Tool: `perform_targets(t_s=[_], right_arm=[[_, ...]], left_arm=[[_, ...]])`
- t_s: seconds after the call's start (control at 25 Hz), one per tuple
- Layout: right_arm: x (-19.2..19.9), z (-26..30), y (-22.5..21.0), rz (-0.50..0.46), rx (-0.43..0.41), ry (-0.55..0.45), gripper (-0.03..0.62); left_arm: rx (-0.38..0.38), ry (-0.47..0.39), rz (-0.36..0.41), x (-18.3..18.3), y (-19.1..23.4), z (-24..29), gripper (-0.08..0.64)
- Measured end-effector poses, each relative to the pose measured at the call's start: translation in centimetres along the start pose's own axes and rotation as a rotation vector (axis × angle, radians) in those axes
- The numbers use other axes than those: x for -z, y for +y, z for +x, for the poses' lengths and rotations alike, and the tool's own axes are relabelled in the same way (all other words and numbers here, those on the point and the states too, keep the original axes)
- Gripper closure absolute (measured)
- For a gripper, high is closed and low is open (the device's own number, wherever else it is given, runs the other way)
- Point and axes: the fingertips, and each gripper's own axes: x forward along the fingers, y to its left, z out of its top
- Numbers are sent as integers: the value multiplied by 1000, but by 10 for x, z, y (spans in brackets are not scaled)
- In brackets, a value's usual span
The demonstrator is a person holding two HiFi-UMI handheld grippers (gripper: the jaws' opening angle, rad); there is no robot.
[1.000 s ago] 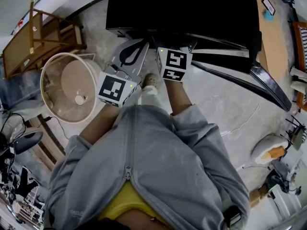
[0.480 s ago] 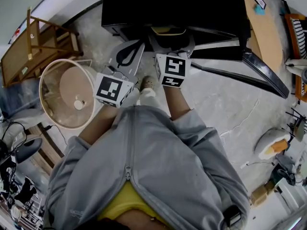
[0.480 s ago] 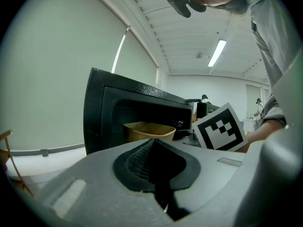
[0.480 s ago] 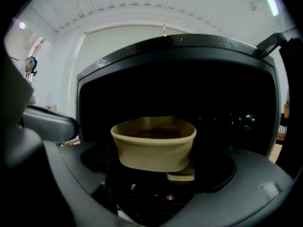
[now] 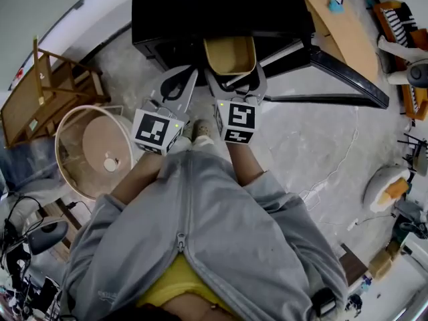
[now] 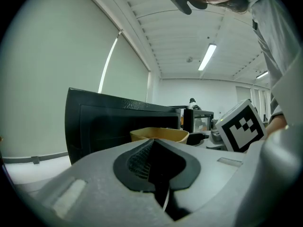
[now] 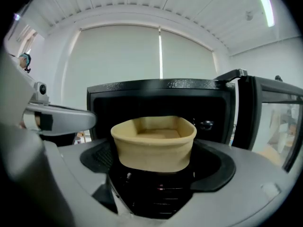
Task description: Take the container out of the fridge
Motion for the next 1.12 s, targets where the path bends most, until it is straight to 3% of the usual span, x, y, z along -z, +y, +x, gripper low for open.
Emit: perform_targets(t_s=[0.48,0.68,1.12], right_arm=[[4,-83,-19,2,106,5,112],[-6,-117,-36,34,173,-40,112],[-60,-174,-75,63,339,-180,110]], left_arm=[[127,-22,32,-9,-47,4,555],[179,-41,46,-18,-69,8,555],[173,-55,63,-61,-92,8,554]])
